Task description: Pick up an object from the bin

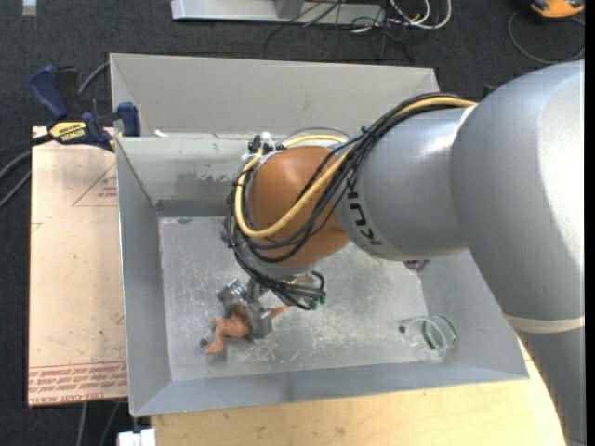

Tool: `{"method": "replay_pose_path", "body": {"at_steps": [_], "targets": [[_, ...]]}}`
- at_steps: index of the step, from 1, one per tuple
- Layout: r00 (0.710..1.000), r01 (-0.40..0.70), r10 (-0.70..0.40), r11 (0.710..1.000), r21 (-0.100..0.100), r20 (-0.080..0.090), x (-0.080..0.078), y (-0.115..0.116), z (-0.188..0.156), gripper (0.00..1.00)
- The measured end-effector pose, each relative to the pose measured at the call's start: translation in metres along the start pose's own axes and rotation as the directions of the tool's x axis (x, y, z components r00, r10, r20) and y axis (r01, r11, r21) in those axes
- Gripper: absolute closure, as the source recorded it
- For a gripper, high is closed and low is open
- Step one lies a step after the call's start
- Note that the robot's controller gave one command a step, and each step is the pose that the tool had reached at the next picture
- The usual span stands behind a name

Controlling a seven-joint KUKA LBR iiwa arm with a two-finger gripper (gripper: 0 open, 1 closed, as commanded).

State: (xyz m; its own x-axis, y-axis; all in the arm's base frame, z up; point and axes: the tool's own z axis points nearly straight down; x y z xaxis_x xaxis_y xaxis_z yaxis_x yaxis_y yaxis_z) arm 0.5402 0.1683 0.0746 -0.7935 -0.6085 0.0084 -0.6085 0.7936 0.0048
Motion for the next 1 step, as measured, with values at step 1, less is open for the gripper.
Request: {"method": "replay_pose_path", "body": {"at_steps": [1], "targets": [[0.991, 0.133, -0.133, 0.991, -0.001, 0.001, -0.0023, -0.0034, -0.2465, 1.0]]}}
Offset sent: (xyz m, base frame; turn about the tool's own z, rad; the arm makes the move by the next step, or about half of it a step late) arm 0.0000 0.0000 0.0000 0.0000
